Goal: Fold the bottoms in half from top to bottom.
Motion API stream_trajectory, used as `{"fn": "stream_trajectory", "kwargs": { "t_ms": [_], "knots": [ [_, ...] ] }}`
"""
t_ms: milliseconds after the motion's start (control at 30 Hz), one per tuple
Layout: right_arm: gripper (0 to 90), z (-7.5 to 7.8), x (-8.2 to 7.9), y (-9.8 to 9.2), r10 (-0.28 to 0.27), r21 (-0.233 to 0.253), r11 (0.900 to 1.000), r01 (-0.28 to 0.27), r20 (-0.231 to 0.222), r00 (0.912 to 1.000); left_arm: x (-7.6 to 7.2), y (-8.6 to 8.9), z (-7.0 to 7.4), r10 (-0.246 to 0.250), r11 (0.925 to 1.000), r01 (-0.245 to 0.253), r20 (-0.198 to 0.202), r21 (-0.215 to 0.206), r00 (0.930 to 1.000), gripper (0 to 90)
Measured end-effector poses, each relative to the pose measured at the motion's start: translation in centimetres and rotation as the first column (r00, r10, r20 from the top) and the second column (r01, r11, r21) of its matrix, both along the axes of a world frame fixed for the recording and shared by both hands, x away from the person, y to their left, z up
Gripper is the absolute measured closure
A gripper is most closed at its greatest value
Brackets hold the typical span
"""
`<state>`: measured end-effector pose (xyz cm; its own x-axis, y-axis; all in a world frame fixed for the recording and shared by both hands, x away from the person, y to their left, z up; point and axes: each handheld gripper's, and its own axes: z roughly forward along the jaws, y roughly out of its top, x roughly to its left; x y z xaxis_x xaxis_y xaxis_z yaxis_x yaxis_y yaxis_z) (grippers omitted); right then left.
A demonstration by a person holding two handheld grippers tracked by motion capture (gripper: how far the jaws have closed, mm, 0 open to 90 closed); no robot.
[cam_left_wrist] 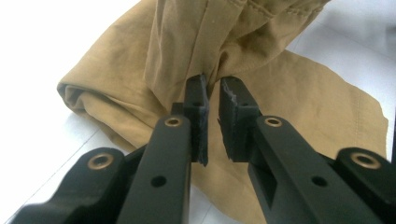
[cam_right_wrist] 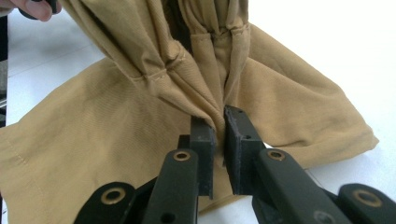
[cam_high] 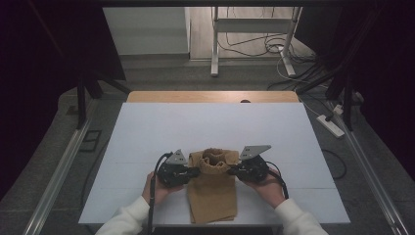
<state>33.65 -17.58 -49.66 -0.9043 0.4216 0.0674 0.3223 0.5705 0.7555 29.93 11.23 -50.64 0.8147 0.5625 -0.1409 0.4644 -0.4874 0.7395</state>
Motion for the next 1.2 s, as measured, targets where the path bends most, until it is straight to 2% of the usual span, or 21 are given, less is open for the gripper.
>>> {"fn": "stream_trajectory", "kwargs": {
  "t_ms": [100,200,267,300,433,500,600,767,933,1200],
  "knots": [
    [77.4,-0.1,-0.1,-0.2,-0.002,-0.001,1.0,0.002,-0.001,1.0,-0.1,0.0,-0.1,-0.003,0.9999,0.003,-0.006,0.01,1.0,75.1],
    [66.7,-0.4,0.0,-0.7,0.0,0.0,1.0,0.0,-0.039,0.9992,0.0,0.3,-0.3,-0.002,0.9985,0.004,-0.043,0.054,0.9991,51.3],
    [60.8,-0.6,-0.1,-1.2,-0.005,-0.012,1.0,0.004,-0.047,0.9989,0.0,1.0,-0.5,0.019,0.9976,-0.015,-0.06,0.068,0.998,43.3],
    [57.6,-0.6,-0.3,-1.3,-0.006,-0.015,1.0,0.005,-0.047,0.9989,0.0,1.3,-0.6,0.031,0.9971,-0.027,-0.063,0.071,0.9976,42.0],
    [48.1,-0.7,-0.9,-1.9,0.027,-0.05,0.998,-0.029,-0.05,0.9984,0.1,2.3,-0.8,0.082,0.9946,-0.077,-0.069,0.07,0.9942,38.8],
    [46.7,-0.7,-1.4,-2.1,0.042,-0.065,0.997,-0.044,-0.035,0.9985,0.2,2.4,-0.8,0.09,0.9937,-0.085,-0.07,0.073,0.9935,37.9],
    [46.0,-0.6,-1.7,-2.5,0.058,-0.076,0.995,-0.061,-0.036,0.9976,0.3,2.4,-0.8,0.096,0.993,-0.091,-0.065,0.076,0.9933,36.6],
    [45.5,-0.3,-2.1,-3.6,0.021,-0.094,0.995,-0.023,-0.019,0.9996,0.4,2.4,-0.6,0.116,0.9915,-0.113,-0.055,0.065,0.9917,36.3],
    [45.1,0.1,-1.6,-4.6,-0.046,-0.048,0.998,0.045,-0.032,0.9984,0.5,2.4,-0.5,0.133,0.9898,-0.13,-0.05,0.058,0.9898,35.1],
    [41.4,0.9,-1.6,-2.6,-0.023,-0.017,1.0,0.023,-0.026,0.9994,0.9,2.4,-0.4,0.144,0.9883,-0.142,-0.039,0.056,0.9888,34.3]
  ]
}}
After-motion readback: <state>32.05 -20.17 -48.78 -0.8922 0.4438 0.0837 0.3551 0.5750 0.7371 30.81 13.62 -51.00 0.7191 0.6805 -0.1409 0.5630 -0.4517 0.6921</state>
